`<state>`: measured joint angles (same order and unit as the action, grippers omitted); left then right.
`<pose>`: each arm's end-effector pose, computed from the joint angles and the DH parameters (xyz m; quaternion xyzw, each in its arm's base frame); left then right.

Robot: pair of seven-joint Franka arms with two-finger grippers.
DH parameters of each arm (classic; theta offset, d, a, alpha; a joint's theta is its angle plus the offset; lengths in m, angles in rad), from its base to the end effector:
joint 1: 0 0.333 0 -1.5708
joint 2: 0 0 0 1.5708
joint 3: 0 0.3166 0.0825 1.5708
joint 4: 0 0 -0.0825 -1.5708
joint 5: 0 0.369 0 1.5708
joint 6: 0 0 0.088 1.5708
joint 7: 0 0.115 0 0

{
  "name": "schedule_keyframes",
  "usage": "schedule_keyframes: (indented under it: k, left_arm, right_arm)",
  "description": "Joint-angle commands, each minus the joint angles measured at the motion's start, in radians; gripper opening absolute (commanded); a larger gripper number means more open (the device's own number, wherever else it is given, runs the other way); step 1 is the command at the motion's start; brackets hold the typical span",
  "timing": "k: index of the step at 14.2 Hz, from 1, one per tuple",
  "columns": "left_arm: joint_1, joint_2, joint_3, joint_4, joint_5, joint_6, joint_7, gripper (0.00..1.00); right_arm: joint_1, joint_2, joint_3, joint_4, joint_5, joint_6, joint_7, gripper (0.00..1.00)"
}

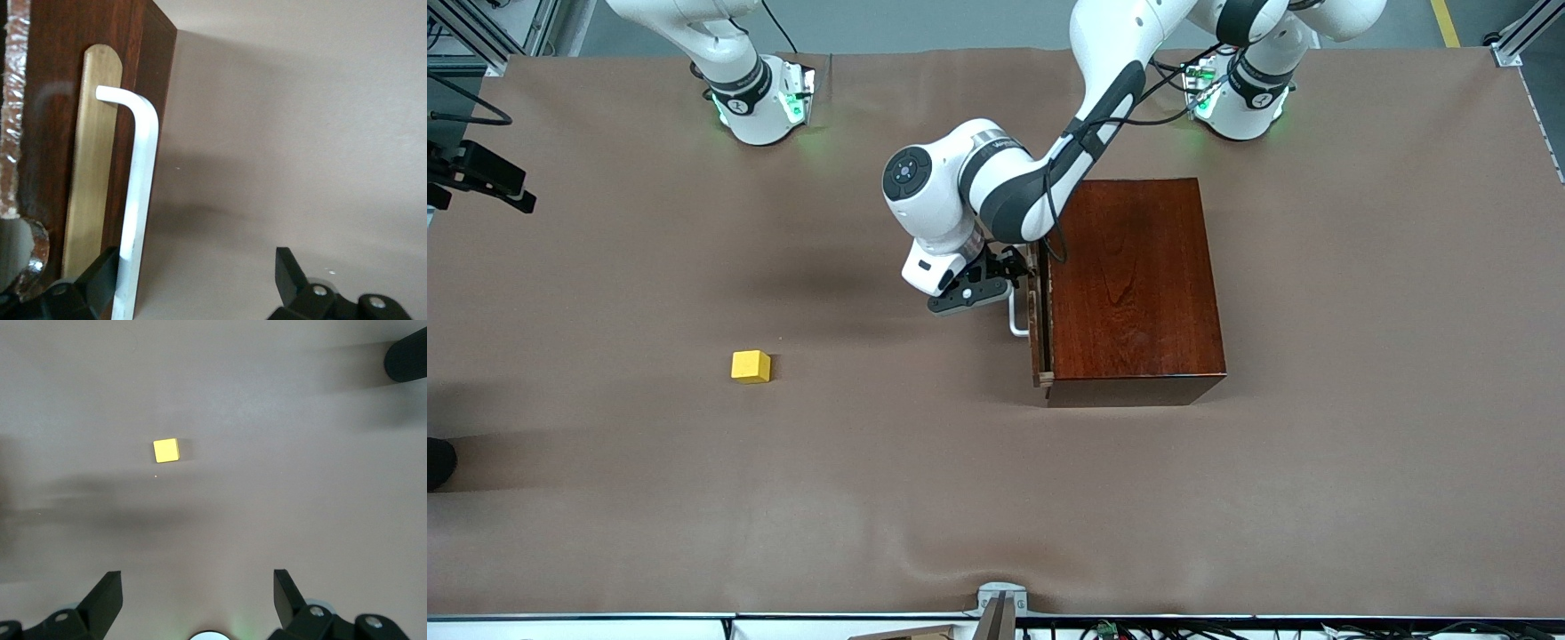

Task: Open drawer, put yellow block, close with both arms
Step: 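Pull the drawer open by its handle with the left gripper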

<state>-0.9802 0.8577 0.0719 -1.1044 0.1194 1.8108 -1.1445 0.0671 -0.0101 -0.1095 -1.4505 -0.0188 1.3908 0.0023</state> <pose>0.4488 -0.5834 0.2885 -0.9897 -0.0885 -0.0340 0.1074 0.5161 -0.0247 0.6610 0.9994 -0.0238 -0.0250 0.0082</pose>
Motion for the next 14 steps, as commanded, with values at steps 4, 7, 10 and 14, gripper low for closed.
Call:
schedule_keyframes:
  k: [4, 7, 10, 14]
  left_arm:
    - [-0.015, 0.037, -0.017, 0.043, -0.086, 0.218, -0.057, 1.0]
    - [-0.017, 0.047, -0.02, 0.049, -0.086, 0.26, -0.081, 1.0]
    - [-0.02, 0.047, -0.029, 0.051, -0.107, 0.289, -0.095, 1.0]
    - [-0.029, 0.047, -0.03, 0.051, -0.109, 0.312, -0.107, 1.0]
  right_arm:
    - [-0.01, 0.006, 0.005, 0.015, -0.004, -0.01, -0.008, 1.0]
    - [-0.01, 0.006, 0.005, 0.015, -0.004, -0.01, -0.008, 1.0]
    - [-0.012, 0.006, 0.005, 0.015, -0.004, -0.01, -0.007, 1.0]
    - [-0.012, 0.006, 0.004, 0.015, -0.004, -0.01, -0.007, 1.0]
